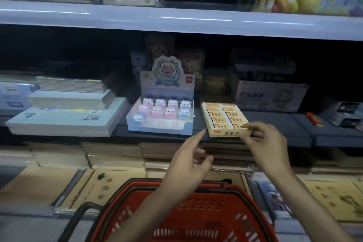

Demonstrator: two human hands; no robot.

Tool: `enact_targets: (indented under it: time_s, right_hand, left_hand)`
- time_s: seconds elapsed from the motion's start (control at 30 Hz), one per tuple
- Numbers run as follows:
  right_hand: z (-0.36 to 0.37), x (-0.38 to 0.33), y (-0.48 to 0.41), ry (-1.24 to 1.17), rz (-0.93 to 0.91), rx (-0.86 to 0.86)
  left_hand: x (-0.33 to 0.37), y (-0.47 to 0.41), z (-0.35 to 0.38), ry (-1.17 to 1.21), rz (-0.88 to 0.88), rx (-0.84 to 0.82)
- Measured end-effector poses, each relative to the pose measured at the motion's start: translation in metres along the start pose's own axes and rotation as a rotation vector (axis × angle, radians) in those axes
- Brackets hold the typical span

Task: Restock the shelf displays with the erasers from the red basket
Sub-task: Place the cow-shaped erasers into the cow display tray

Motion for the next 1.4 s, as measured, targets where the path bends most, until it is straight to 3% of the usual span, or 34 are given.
enact_targets:
  time_s: [0.17, 0.43, 0.73, 0.83, 0.97, 1.07, 1.17, 1.4]
  right_hand:
    - [0.003, 0.000, 0.001, 0.001, -0.039, 0.094]
    - [0.009, 0.001, 0.002, 0.039, -0.068, 0.121]
    - [0.010, -0.003, 0.007, 0.056, -0.079, 0.123]
    - [0.010, -0.010, 0.017, 0.204, -0.107, 0.160]
    - [0.014, -0.041, 0.040, 0.236, -0.320, 0.247]
    - [0.029, -0.065, 0.056, 0.244, -0.518, 0.200]
    - [0.051, -0.076, 0.063, 0.380, -0.618, 0.111]
    - [0.074, -0.084, 0.059, 0.508, -0.565, 0.111]
  left_hand:
    - [-0.010, -0.013, 0.020, 0.157, -0.099, -0.001]
    - [-0.007, -0.017, 0.029, 0.182, -0.019, 0.026]
    - [-0.012, -0.016, 0.024, 0.231, -0.052, 0.018]
    - [-0.008, -0.007, 0.009, 0.133, -0.033, 0.067]
    - [-0.001, 0.012, -0.035, -0.083, 0.121, 0.276]
    - [-0.004, 0.017, -0.072, -0.309, 0.164, 0.466]
    - [-0.009, 0.016, -0.096, -0.389, 0.109, 0.605]
    - [-0.022, 0.010, -0.106, -0.360, -0.082, 0.564]
Point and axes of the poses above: each hand's wrist, its own y-axis away from the middle knuckle, its own z-axis out of the palm, x = y × z, the point moved 2 cm from there along -y, towards the middle knuckle, and after that the axes turned 8 degrees about y, right-handed, at the moved point
